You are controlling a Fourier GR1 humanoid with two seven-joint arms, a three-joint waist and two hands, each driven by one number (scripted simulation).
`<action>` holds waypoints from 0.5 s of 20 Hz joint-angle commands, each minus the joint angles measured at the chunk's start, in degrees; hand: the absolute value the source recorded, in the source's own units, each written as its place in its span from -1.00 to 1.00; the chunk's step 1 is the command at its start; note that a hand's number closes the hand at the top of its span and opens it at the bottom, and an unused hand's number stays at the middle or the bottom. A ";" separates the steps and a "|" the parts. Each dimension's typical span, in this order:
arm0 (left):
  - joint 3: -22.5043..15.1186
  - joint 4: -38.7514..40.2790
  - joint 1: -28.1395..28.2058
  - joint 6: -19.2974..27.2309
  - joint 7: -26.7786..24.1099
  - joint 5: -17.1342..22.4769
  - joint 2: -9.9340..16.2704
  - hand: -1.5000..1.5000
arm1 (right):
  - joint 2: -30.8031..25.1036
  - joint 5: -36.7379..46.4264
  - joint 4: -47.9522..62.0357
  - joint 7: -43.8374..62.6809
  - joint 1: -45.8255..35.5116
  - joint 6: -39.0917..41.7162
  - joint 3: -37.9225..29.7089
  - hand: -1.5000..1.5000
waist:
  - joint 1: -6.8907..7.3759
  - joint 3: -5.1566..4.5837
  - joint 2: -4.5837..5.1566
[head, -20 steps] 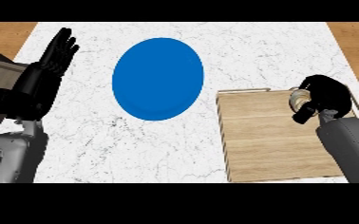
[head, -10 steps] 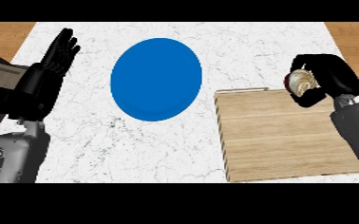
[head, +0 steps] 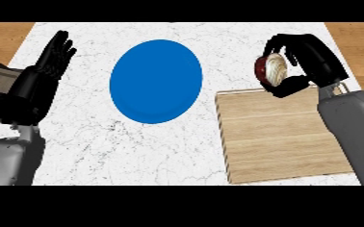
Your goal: Pick the cupcake from the tray and place it in the plate
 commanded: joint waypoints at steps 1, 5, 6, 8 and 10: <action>-0.59 -1.81 2.16 0.90 -0.33 -1.61 -0.94 0.00 | 6.07 -0.56 -7.74 3.92 0.54 0.34 2.33 1.00 | -0.06 -0.01 -0.01; -0.30 1.41 1.44 0.21 -3.03 -1.86 -2.57 0.00 | 9.12 1.05 -5.59 5.64 -3.81 3.61 2.85 1.00 | 0.21 0.00 0.22; -0.48 -2.65 2.24 0.22 -0.48 -2.43 -1.43 0.00 | 10.55 1.37 -4.82 7.72 -6.03 3.89 2.73 1.00 | 0.45 0.01 0.17; 1.73 -0.65 0.80 -2.54 0.20 0.52 0.49 0.00 | 15.93 3.73 1.46 8.64 -10.81 0.27 4.16 1.00 | 0.99 0.00 0.33; -0.29 1.25 -0.11 0.38 -1.49 -2.52 -2.92 0.00 | 17.23 2.97 1.76 9.14 -12.40 2.71 3.35 1.00 | 0.44 0.00 0.28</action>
